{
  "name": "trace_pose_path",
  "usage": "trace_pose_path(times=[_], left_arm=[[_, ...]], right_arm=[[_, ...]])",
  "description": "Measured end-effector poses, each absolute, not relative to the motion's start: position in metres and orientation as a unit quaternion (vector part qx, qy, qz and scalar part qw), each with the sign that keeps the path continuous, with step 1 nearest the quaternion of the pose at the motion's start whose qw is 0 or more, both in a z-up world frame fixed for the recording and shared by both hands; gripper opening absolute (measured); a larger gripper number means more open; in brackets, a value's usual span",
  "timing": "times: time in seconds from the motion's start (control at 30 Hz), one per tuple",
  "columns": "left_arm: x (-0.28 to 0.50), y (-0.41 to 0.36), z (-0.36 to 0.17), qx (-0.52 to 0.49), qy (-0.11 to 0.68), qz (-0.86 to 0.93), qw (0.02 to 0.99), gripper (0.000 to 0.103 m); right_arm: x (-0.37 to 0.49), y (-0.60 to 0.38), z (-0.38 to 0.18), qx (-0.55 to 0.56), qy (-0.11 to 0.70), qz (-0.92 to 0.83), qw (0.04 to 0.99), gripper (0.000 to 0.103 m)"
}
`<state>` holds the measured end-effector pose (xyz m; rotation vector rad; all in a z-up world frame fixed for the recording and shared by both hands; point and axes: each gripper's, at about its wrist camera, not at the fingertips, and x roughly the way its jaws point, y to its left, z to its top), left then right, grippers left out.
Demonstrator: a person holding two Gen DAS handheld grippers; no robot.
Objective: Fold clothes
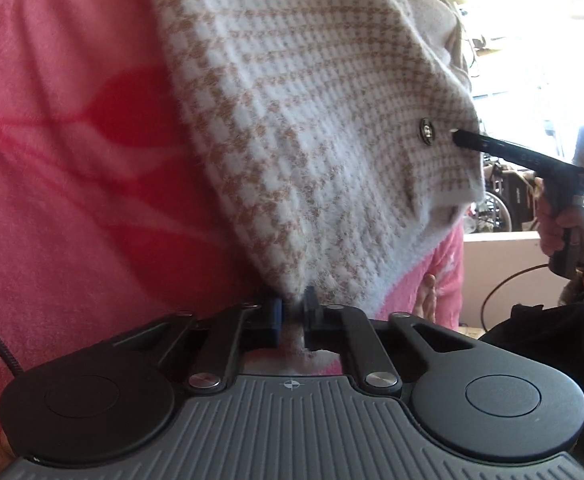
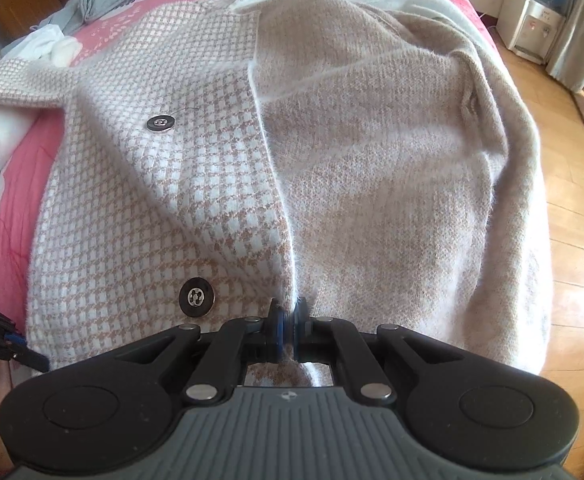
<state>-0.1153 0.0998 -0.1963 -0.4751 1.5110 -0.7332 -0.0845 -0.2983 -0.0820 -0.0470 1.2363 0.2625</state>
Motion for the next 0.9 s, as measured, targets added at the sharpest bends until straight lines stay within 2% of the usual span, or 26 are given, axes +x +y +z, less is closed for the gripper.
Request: trace_pose_path(times=[0.17,0.23,0.27,0.3,0.4,0.43,0.47,0.5,0.67,0.9], left_arm=[[-0.112,0.092,-0.193,-0.186,0.674,-0.318,0.641,0.006],[-0.112,0.092,-0.193,-0.183,0.674,-0.318,0.641,0.007],[-0.112,0.092,-0.193,-0.183,0.674,-0.318,0.641,0.008],[-0.111,0.091,-0.193,-0.182,0.674,-0.318,0.641,0.008],[-0.111,0.089,-0.193,-0.178,0.674,-0.319,0.642,0.008],[-0.111,0.09,-0.194,-0.178,0.674,-0.32,0.642,0.008],[-0.11,0.091,-0.195,-0.176,0.673,-0.32,0.643,0.008],[-0.111,0.089,-0.193,-0.172,0.672,-0.322,0.644,0.008],[-0.114,0.086,-0.189,-0.145,0.665,-0.329,0.654,0.008],[-0.111,0.091,-0.193,-0.156,0.67,-0.333,0.645,0.007]], right_arm=[[-0.078,-0.278,-0.081,-0.103,0.607,0.158,0.772,0.009],[-0.069,-0.276,-0.064,-0.109,0.605,0.179,0.768,0.022],[-0.064,-0.278,-0.053,-0.106,0.599,0.19,0.77,0.038],[-0.058,-0.282,-0.04,-0.099,0.589,0.203,0.776,0.049],[-0.029,-0.294,-0.012,-0.032,0.556,0.236,0.796,0.054],[-0.016,-0.297,-0.007,-0.001,0.54,0.244,0.805,0.058],[0.001,-0.296,-0.009,0.03,0.526,0.251,0.812,0.067],[0.018,-0.295,-0.011,0.06,0.51,0.256,0.819,0.07],[0.117,-0.261,-0.058,0.125,0.475,0.239,0.837,0.07],[0.18,-0.23,-0.108,0.099,0.467,0.204,0.855,0.069]])
